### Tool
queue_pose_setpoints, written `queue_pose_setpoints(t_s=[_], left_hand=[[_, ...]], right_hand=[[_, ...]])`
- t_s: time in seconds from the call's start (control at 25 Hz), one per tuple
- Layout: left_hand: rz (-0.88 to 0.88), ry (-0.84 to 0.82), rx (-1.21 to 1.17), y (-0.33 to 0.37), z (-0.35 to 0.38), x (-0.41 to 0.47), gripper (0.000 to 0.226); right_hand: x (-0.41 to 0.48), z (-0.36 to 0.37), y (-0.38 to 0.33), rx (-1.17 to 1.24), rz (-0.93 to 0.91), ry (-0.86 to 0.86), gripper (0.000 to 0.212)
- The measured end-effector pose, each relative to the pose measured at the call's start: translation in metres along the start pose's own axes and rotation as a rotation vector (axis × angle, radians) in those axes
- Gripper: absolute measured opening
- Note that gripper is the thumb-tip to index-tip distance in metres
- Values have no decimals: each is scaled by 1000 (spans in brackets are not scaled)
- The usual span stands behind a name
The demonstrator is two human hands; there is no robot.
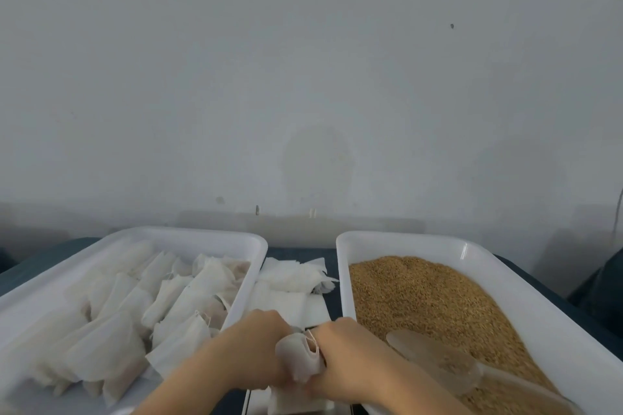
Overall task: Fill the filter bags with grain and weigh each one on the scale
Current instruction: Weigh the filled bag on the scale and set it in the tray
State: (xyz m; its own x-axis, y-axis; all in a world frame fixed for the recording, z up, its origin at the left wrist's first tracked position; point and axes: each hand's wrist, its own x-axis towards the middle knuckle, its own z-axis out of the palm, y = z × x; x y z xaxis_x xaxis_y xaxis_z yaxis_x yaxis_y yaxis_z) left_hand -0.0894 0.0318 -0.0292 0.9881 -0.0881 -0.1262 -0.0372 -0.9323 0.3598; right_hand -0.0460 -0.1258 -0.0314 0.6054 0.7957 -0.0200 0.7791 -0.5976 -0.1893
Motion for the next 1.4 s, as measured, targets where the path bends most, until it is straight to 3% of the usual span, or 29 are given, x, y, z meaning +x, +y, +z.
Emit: queue_pose_setpoints(t_s=[0.12, 0.24, 0.68, 0.8, 0.92, 1.0, 1.16, 1.2, 1.28, 1.32, 1.4], left_hand=[[0, -15, 108, -1, 6, 1, 17], [1, -74, 224, 1, 12, 8, 30], [-18, -139, 327, 13, 8, 12, 37], [-23, -156, 281, 12, 8, 12, 27], [-32, -143, 173, 7, 9, 11, 30], [-27, -116, 130, 3, 12, 10, 21], [44, 37, 67, -2, 18, 5, 23], [54, 38, 26, -2, 15, 3, 24], [40, 9, -74, -4, 8, 1, 31], [31, 2, -128, -4, 5, 1, 34], [22, 18, -226, -6, 2, 1, 37]], right_hand=[[7, 3, 1, -187, -87, -32, 35], [9, 6, -1, -273, -133, -73, 39], [18, 5, -5, -285, -133, -135, 40], [19, 10, -2, -223, -100, -110, 32], [18, 18, 5, -254, -66, -34, 24], [19, 24, 7, -323, -41, -19, 32], [25, 18, 9, -367, -50, 283, 20], [24, 13, 7, -310, -59, 242, 22], [24, 11, 12, -98, -41, -30, 33], [23, 8, 14, -2, -18, -69, 36], [14, 4, 17, 234, 8, 17, 32]])
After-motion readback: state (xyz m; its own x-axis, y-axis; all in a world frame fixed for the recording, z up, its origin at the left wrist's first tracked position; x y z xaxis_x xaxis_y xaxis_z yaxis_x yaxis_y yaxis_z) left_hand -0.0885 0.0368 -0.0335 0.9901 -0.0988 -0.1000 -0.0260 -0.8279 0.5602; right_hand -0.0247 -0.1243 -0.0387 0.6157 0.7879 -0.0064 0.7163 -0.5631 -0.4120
